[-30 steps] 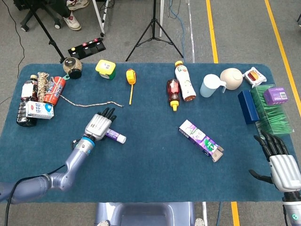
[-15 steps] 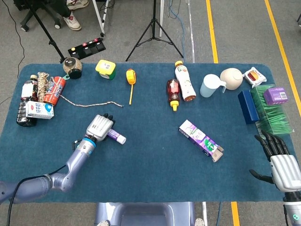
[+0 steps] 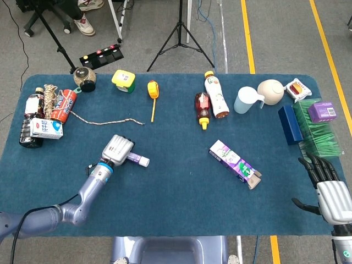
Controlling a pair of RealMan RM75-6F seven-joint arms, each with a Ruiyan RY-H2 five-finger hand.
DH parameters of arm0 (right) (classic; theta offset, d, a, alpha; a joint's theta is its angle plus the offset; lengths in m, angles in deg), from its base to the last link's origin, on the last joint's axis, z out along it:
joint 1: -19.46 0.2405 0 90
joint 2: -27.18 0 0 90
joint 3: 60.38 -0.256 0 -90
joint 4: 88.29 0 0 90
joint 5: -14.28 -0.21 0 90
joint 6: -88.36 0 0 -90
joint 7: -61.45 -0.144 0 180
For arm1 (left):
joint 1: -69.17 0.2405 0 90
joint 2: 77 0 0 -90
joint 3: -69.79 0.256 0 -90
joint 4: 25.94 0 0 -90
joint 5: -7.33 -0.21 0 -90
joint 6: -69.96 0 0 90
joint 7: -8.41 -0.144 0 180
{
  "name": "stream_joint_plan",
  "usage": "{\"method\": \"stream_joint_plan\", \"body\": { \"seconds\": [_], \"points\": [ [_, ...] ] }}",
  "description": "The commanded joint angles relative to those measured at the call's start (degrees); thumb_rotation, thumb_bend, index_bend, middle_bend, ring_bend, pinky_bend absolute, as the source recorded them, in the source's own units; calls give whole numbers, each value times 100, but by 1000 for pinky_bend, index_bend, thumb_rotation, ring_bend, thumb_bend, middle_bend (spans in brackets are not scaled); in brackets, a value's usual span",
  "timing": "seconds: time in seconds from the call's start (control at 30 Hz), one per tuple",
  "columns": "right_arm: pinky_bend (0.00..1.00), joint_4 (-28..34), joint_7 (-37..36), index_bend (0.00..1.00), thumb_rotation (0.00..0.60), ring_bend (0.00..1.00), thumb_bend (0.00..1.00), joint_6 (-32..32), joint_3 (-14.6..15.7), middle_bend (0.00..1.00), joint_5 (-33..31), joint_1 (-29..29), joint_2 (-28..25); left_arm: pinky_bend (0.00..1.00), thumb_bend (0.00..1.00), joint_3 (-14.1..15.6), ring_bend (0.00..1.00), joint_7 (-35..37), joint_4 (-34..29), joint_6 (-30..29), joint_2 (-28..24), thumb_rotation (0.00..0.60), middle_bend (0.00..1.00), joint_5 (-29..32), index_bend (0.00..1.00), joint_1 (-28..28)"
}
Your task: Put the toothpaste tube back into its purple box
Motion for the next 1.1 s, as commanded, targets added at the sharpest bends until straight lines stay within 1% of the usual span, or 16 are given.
{"method": "stream_joint_plan", "body": {
  "seconds": [0.03, 0.3, 0.4, 0.47, 0.57, 0.7, 0.9, 0.97, 1.0, 1.1],
  "points": [
    [54, 1, -2, 94, 600, 0, 0, -2, 4, 19, 6, 0, -1, 662, 375, 10, 490, 46, 3, -83, 2, 600, 581, -88, 655, 24],
    [54, -5, 31, 94, 600, 0, 0, -48, 12, 19, -8, 13, 16, 666, 379, -38, 497, 348, -98, -220, -149, 600, 588, -285, 664, 109],
    [54, -13, 71, 94, 600, 0, 0, -93, 14, 19, -22, 32, 35, 666, 379, -70, 497, 507, -276, -290, -368, 600, 587, -364, 664, 175],
    [54, -24, 86, 94, 600, 1, 0, -174, 2, 19, -94, 59, 64, 666, 379, -96, 497, 677, -521, -404, -670, 600, 588, -475, 664, 266],
    [54, -51, 106, 94, 600, 4, 0, -261, 7, 19, -137, 88, 84, 666, 379, -100, 497, 795, -670, -447, -874, 600, 588, -558, 663, 321],
    [54, -59, 240, 94, 600, 5, 0, -617, 48, 19, -149, 255, 66, 666, 378, -161, 497, 1155, -959, -548, -1320, 600, 588, -692, 664, 459],
    [53, 220, 396, 94, 600, 6, 0, -1162, -7, 19, -29, 670, -151, 666, 379, -219, 497, 1515, -1273, -701, -1805, 600, 587, -862, 664, 627],
    [54, 295, 389, 93, 600, 10, 0, -1513, -39, 19, 19, 925, -240, 667, 379, -237, 497, 1624, -1390, -774, -2000, 600, 588, -928, 664, 696],
    [54, 306, 376, 94, 600, 12, 0, -1591, -45, 19, 13, 977, -263, 667, 379, -235, 497, 1647, -1417, -781, -2041, 600, 588, -947, 664, 709],
    [53, 368, 275, 94, 600, 13, 0, -2173, -76, 19, -55, 1335, -354, 667, 379, -254, 497, 1803, -1572, -872, -2298, 600, 588, -1022, 664, 812]
  ]
}}
